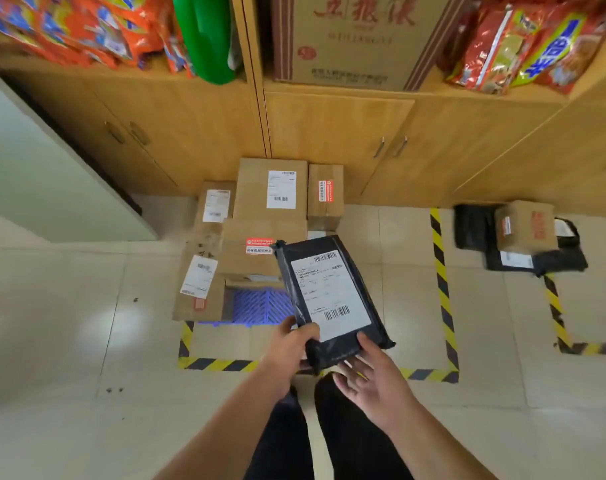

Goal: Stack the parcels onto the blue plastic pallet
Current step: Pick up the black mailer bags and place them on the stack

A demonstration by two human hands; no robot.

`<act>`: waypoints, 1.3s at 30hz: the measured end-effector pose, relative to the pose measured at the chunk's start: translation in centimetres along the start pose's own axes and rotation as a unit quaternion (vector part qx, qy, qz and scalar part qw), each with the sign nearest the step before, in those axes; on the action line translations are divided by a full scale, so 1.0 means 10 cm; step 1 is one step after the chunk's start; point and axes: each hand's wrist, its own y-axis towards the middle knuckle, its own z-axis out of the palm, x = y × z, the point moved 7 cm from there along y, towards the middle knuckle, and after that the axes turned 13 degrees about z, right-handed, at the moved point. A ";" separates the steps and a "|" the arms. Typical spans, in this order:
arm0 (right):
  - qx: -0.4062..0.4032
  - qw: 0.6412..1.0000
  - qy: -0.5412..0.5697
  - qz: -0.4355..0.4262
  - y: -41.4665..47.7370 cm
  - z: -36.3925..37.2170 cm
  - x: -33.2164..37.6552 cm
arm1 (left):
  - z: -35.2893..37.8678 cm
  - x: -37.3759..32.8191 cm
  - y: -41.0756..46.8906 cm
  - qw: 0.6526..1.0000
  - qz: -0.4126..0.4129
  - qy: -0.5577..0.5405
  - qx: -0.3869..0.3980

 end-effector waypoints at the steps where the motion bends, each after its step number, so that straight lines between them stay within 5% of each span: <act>1: -0.023 0.999 0.023 0.001 0.13 -0.12 0.01 | 0.05 0.14 0.11 0.999 -0.021 0.022 0.012; 4: -0.079 0.993 0.083 0.019 0.55 -0.44 0.09 | 0.20 0.50 0.50 0.994 -0.075 0.061 0.045; 7: -0.114 0.985 0.119 0.046 1.14 -0.70 0.21 | 0.03 0.57 1.10 0.976 -0.018 0.218 0.009; 11: -0.135 0.981 0.130 0.056 2.02 -0.81 0.49 | -0.45 0.21 2.11 0.898 0.134 0.413 -0.078; 14: -0.131 0.983 0.113 0.059 2.67 -0.66 0.73 | -0.69 -0.08 2.84 0.830 0.145 0.528 -0.104; 25: -0.043 0.991 0.122 0.024 4.28 0.23 1.50 | -0.87 0.04 3.88 0.801 0.094 0.576 -0.130; 31: -0.050 0.995 0.073 0.037 4.63 0.32 1.75 | -0.82 0.05 3.87 0.824 0.061 0.547 -0.135; 39: -0.097 0.991 -0.035 0.090 4.75 0.41 1.73 | -0.81 0.06 3.87 0.804 0.029 0.583 -0.113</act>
